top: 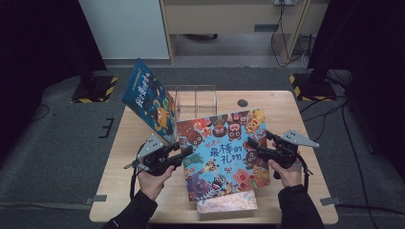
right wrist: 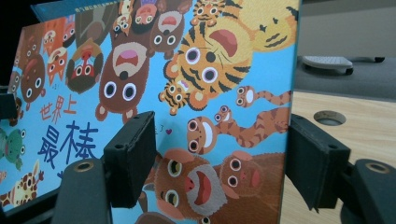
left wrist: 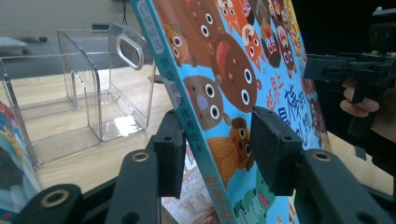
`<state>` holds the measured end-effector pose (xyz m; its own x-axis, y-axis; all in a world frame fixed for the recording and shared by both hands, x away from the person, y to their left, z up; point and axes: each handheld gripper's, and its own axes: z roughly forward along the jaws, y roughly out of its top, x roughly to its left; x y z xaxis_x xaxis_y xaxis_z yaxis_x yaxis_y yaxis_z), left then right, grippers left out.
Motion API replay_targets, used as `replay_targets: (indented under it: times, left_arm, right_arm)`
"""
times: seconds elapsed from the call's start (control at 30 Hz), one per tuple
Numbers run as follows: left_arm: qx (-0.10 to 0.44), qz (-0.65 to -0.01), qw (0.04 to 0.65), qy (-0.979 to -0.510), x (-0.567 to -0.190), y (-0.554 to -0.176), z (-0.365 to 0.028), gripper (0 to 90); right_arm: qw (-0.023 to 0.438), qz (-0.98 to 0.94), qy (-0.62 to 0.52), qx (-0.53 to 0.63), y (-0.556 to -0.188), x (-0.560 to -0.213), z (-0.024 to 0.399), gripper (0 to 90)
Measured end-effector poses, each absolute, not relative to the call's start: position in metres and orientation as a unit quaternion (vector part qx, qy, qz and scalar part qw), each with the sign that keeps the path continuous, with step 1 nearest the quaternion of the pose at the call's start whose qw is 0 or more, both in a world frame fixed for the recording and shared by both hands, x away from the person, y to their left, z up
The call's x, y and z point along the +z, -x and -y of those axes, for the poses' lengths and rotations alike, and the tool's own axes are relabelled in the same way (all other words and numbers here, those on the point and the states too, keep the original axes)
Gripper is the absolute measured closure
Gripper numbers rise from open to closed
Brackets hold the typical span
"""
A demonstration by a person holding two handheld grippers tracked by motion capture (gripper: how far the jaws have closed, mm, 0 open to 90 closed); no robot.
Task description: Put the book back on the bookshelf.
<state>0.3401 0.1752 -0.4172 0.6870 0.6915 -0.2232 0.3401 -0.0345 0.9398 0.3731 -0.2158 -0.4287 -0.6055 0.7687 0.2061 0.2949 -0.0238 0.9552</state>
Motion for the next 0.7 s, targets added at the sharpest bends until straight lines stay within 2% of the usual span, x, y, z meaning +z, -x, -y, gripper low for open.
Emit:
replay_targets:
  times: [0.4,0.7]
  left_arm:
    - [0.158,-0.349,0.601,-0.701,-0.41,-0.331,-0.177,58.6]
    - [0.157,-0.347,0.6,-0.704,-0.405,-0.335,-0.175,59.2]
  right_arm:
    - [0.207,-0.659,-0.38,0.615,-0.364,-0.424,0.22,34.6]
    - [0.21,-0.656,-0.385,0.614,-0.367,-0.421,0.219,34.5]
